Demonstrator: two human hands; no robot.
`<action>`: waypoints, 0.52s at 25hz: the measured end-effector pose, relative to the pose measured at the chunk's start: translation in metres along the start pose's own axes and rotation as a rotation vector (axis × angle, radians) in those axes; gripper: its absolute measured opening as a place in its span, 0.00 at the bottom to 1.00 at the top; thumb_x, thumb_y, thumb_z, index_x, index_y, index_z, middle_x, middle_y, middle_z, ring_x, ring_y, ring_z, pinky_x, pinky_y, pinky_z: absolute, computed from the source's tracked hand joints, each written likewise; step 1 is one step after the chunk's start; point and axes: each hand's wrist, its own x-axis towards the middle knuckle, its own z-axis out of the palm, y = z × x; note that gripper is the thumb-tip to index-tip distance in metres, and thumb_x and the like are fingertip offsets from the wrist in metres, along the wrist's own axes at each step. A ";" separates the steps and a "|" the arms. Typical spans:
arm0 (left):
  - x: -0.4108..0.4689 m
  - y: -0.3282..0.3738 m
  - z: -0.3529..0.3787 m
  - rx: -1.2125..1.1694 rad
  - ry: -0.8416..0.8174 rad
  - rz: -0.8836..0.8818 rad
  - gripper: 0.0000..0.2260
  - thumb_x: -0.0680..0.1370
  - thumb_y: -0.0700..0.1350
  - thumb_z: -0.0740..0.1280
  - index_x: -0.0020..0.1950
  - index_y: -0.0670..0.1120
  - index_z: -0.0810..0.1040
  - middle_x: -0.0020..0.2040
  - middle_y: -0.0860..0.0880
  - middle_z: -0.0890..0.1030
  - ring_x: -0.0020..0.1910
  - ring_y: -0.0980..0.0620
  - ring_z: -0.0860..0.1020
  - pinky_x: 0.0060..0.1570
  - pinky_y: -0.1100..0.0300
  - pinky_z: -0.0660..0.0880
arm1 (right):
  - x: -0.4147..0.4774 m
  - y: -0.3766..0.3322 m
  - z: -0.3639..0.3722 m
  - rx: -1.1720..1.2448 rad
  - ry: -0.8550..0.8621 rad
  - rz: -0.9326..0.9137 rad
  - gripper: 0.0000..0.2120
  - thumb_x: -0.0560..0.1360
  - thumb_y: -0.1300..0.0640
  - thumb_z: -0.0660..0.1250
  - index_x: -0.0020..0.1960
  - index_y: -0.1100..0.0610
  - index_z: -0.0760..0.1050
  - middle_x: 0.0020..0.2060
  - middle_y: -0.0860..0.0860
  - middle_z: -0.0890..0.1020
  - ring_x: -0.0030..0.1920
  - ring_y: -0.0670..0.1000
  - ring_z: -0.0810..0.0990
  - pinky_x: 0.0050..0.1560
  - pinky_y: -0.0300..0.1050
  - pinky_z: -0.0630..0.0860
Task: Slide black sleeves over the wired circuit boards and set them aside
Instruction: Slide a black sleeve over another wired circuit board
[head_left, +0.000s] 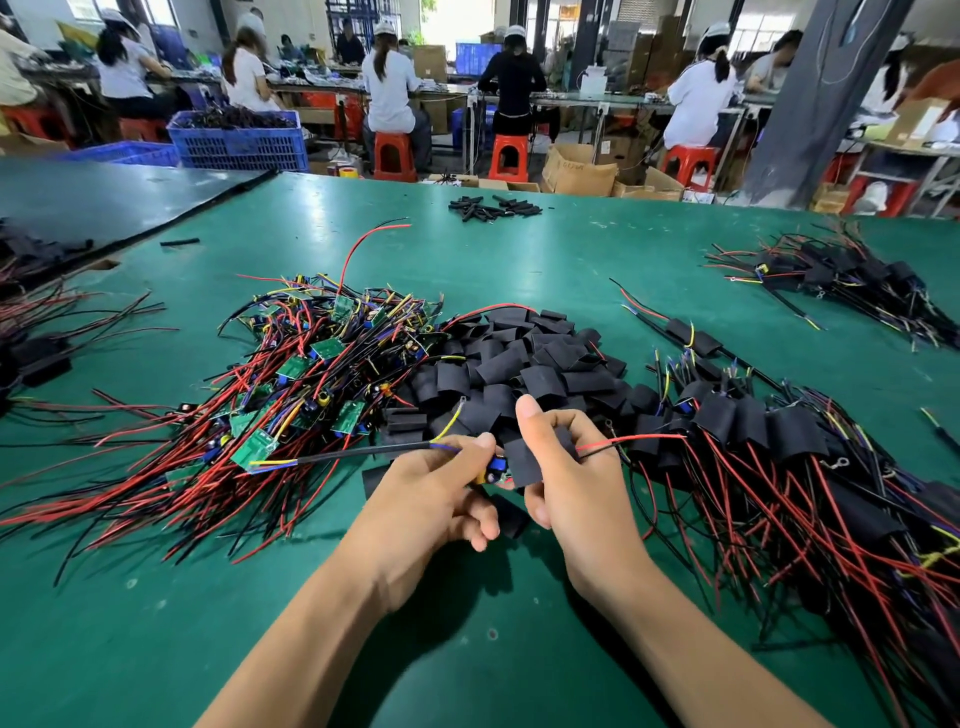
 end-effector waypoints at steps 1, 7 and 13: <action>0.001 -0.002 -0.001 0.033 0.018 0.008 0.20 0.72 0.55 0.71 0.51 0.38 0.79 0.33 0.49 0.78 0.26 0.50 0.74 0.26 0.61 0.72 | 0.000 0.001 -0.001 -0.006 0.007 -0.008 0.20 0.72 0.40 0.73 0.35 0.52 0.69 0.28 0.51 0.62 0.23 0.49 0.58 0.21 0.33 0.57; 0.001 -0.001 -0.003 -0.050 -0.027 -0.049 0.15 0.70 0.49 0.74 0.52 0.40 0.85 0.36 0.44 0.80 0.28 0.50 0.77 0.27 0.62 0.76 | -0.001 -0.002 -0.002 -0.036 -0.022 -0.017 0.18 0.71 0.37 0.71 0.37 0.50 0.70 0.26 0.47 0.66 0.23 0.46 0.59 0.21 0.35 0.59; 0.001 0.004 0.000 -0.205 0.123 -0.148 0.05 0.71 0.42 0.73 0.40 0.41 0.84 0.32 0.45 0.78 0.25 0.53 0.76 0.23 0.65 0.74 | -0.001 -0.006 -0.002 0.081 -0.218 0.025 0.21 0.69 0.31 0.71 0.42 0.50 0.78 0.25 0.46 0.69 0.21 0.45 0.63 0.20 0.34 0.59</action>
